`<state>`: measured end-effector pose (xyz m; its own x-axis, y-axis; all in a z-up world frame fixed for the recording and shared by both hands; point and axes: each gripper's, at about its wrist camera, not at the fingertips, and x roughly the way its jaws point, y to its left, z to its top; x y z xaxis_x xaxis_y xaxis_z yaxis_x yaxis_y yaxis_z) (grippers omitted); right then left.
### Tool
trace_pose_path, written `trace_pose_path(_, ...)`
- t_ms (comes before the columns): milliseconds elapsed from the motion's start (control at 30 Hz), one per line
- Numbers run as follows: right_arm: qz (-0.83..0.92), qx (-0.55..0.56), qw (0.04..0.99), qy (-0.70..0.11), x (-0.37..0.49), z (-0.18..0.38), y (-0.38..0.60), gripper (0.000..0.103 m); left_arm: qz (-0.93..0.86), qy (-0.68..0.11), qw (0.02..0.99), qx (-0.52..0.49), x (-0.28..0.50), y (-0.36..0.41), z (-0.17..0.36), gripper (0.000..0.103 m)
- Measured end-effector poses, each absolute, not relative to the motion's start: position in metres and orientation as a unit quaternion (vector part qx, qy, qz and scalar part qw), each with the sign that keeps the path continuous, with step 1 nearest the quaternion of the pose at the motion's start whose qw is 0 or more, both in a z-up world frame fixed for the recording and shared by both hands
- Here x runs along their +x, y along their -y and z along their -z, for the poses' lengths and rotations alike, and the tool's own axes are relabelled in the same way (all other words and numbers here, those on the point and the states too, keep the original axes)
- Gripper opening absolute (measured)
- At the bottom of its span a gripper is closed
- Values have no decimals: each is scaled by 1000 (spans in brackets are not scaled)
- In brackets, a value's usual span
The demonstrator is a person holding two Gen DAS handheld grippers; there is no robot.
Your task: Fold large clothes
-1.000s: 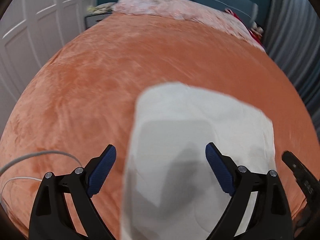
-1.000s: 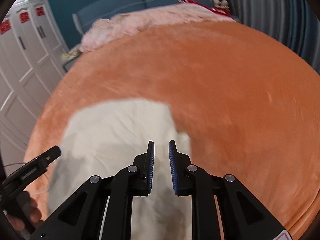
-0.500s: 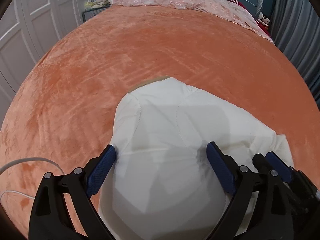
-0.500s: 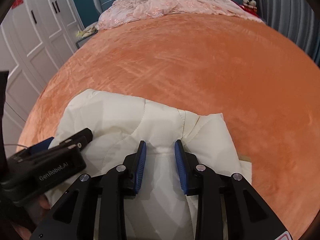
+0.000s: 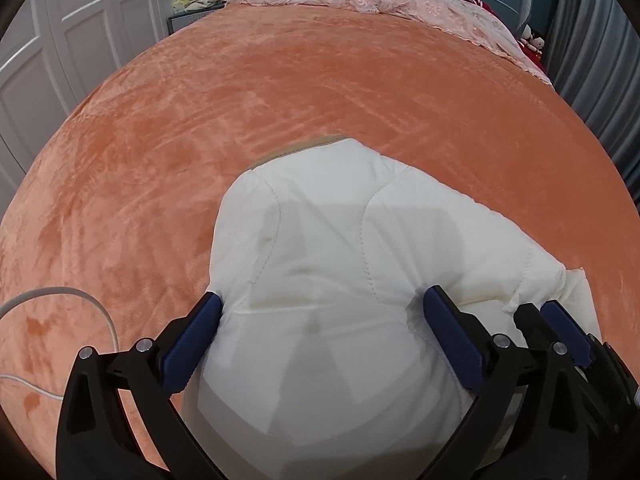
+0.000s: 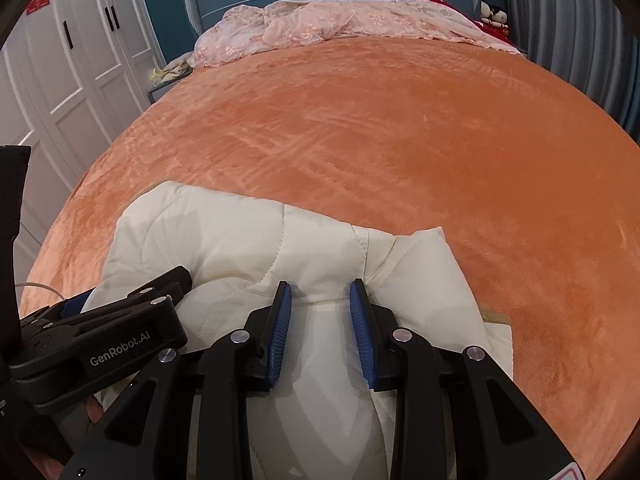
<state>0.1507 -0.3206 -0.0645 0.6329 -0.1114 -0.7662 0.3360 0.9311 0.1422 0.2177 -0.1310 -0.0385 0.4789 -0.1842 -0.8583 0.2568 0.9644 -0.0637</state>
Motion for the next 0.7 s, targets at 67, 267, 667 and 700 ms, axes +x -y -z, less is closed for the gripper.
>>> trace_pose_path(67, 119, 145, 892, -410, 147, 58, 322, 30, 139, -497, 856, 21, 217, 125, 36, 98)
trace_pose_path(267, 123, 199, 892, -387, 64, 15, 333, 79, 189, -521, 831, -54, 181, 64, 8, 98)
trace_pose_path(667, 58, 405, 800, -440, -12, 92, 358, 87, 233, -596, 731, -235, 120, -9, 57, 98)
trace_pose_path(700, 58, 411, 799, -436, -11, 94, 358, 88, 234, -596, 728, -247, 121, -9, 60, 98)
